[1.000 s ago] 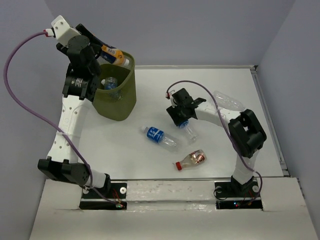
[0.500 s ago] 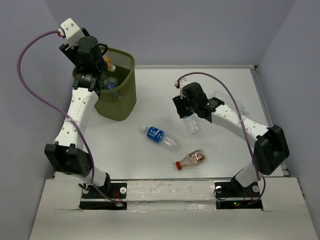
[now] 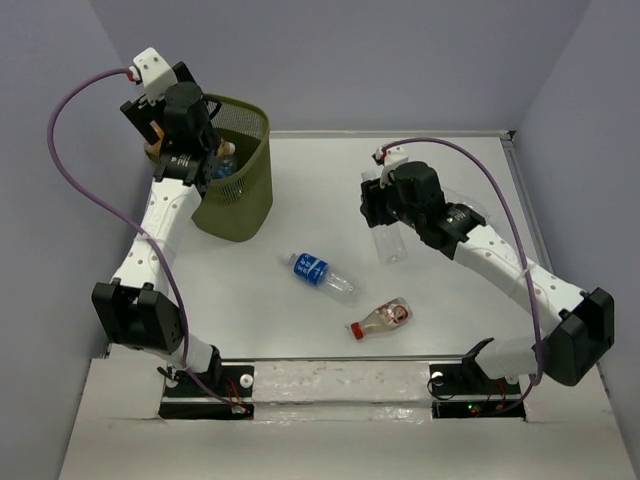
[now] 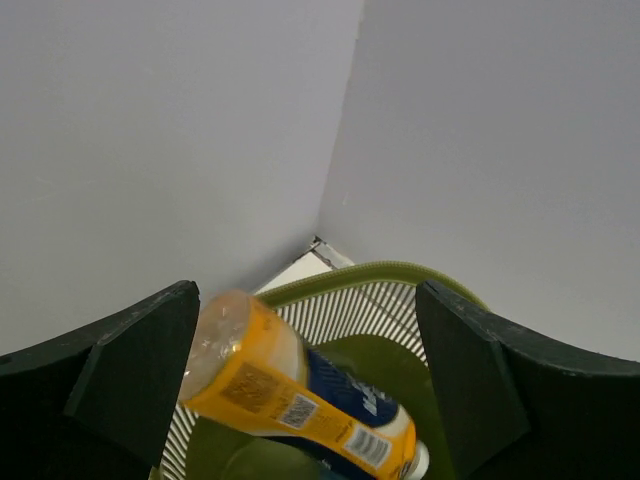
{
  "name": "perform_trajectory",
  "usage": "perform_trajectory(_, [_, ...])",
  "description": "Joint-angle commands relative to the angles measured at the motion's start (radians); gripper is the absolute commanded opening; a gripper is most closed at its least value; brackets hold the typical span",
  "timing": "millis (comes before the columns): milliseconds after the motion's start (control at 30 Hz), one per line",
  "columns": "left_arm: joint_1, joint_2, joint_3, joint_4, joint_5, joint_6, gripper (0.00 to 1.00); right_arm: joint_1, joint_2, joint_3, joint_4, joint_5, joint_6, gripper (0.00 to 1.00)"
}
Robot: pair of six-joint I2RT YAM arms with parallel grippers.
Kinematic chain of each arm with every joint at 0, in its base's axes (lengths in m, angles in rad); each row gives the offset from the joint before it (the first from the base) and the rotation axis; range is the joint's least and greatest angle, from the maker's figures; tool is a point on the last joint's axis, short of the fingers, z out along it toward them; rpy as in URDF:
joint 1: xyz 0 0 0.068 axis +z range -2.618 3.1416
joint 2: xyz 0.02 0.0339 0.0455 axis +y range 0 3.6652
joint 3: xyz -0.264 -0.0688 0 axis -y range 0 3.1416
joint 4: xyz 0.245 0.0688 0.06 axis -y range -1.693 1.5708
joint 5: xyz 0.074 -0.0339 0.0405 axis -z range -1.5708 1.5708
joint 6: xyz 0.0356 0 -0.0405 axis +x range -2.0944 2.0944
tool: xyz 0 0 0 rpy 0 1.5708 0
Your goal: Put the plastic bottles in the bin
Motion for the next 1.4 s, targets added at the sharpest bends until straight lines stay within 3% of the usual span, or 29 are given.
perform_trajectory(0, [-0.011, -0.072, 0.056, 0.002, 0.046, -0.087, 0.99, -0.006, -0.07, -0.018, 0.088, -0.024, 0.027, 0.28])
perform_trajectory(267, [-0.048, -0.217, 0.093, -0.147, 0.302, -0.221, 0.99, -0.006, -0.125, -0.026, 0.171, -0.075, 0.073, 0.28])
perform_trajectory(600, [-0.069, -0.516, -0.196, -0.257, 0.762, -0.37, 0.99, 0.014, -0.13, 0.061, 0.222, -0.13, 0.102, 0.28])
perform_trajectory(800, [-0.071, -0.664, -0.341, -0.355, 0.942, -0.406, 0.99, 0.056, -0.096, 0.146, 0.265, -0.19, 0.119, 0.28])
perform_trajectory(1133, [-0.071, -0.837, -0.644, -0.49, 1.123, -0.446, 0.99, 0.154, 0.131, 0.452, 0.34, -0.236, 0.105, 0.28])
perform_trajectory(1367, [-0.071, -0.986, -0.943, -0.428, 1.175, -0.635, 0.99, 0.188, 0.404, 0.779, 0.476, -0.23, 0.062, 0.28])
